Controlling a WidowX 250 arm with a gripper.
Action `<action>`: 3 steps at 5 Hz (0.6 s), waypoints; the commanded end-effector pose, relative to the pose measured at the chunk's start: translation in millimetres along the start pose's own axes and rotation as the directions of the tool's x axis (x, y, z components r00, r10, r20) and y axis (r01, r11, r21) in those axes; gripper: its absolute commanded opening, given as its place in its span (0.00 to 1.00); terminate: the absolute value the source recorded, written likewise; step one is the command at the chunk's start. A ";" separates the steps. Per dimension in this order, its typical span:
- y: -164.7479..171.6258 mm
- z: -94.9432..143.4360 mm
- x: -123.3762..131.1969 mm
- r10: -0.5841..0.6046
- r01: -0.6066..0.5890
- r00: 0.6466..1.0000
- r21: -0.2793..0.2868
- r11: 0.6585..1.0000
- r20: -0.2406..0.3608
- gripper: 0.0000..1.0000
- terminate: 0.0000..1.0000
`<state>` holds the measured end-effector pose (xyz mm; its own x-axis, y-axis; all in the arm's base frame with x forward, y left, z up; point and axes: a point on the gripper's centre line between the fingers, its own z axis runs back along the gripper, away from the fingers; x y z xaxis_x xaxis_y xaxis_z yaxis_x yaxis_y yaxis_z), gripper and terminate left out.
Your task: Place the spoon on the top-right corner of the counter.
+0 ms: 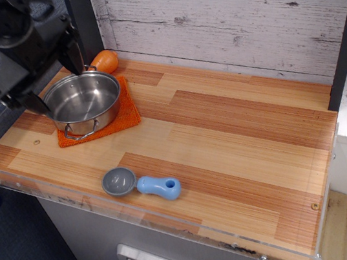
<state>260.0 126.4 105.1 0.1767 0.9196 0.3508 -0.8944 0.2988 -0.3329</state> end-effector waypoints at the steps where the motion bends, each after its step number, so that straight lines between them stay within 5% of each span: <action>1: 4.8 17.9 -47.0 0.091 -0.089 0.994 0.041 0.995 -0.060 1.00 0.00; 3: 6.1 12.2 -88.0 0.070 -0.064 0.994 0.082 0.995 -0.079 1.00 0.00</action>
<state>229.8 43.1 74.4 0.1523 0.9565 0.2488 -0.9410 0.2173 -0.2596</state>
